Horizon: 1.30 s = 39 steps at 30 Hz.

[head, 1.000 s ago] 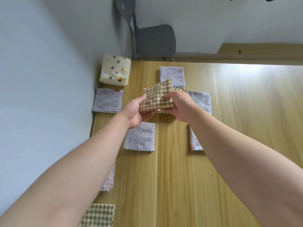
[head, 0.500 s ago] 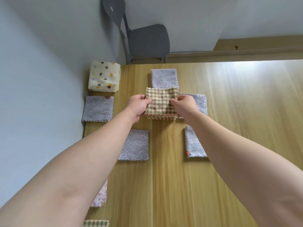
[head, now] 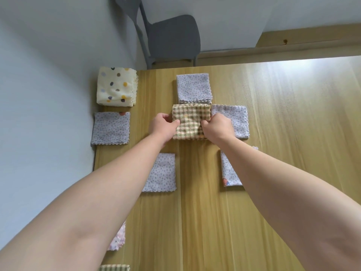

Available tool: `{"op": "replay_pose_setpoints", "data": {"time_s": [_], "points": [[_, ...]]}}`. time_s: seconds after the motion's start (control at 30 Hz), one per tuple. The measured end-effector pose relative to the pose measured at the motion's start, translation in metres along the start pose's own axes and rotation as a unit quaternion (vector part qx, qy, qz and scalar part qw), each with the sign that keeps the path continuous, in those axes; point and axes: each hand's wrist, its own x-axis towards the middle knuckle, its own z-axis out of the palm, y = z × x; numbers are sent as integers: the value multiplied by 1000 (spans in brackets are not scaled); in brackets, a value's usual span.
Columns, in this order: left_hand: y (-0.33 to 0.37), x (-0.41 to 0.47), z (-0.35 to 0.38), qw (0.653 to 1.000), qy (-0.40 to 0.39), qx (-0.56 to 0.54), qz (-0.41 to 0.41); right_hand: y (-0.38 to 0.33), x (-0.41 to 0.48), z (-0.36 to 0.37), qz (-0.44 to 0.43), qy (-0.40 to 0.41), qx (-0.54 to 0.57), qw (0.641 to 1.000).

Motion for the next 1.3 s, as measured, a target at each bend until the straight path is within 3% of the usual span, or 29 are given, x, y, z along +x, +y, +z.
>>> {"op": "replay_pose_setpoints", "data": {"time_s": [0.17, 0.33, 0.57, 0.73, 0.87, 1.0, 1.07, 1.3], "points": [[7, 5, 6, 994, -38, -70, -72, -5, 0, 1, 26, -10, -49, 998], [19, 7, -1, 973, -83, -162, -144, -12, 2, 3, 25, -41, -27, 998], [31, -8, -26, 960, -120, -195, -163, -16, -9, 5, 22, -53, 106, 993], [25, -29, -42, 953, -145, -229, -134, -9, -33, 7, 26, -88, 221, 971], [15, -60, -56, 959, -127, -228, -108, -2, -60, 8, 56, -177, 337, 923], [-2, -101, -73, 958, -108, -245, -107, 3, -95, 8, 119, -319, 498, 797], [-13, -122, -79, 954, -102, -255, -120, 8, -113, 12, 128, -346, 535, 760], [-54, -200, -104, 956, -120, -236, -123, 31, -188, 23, 136, -384, 535, 741]]}}
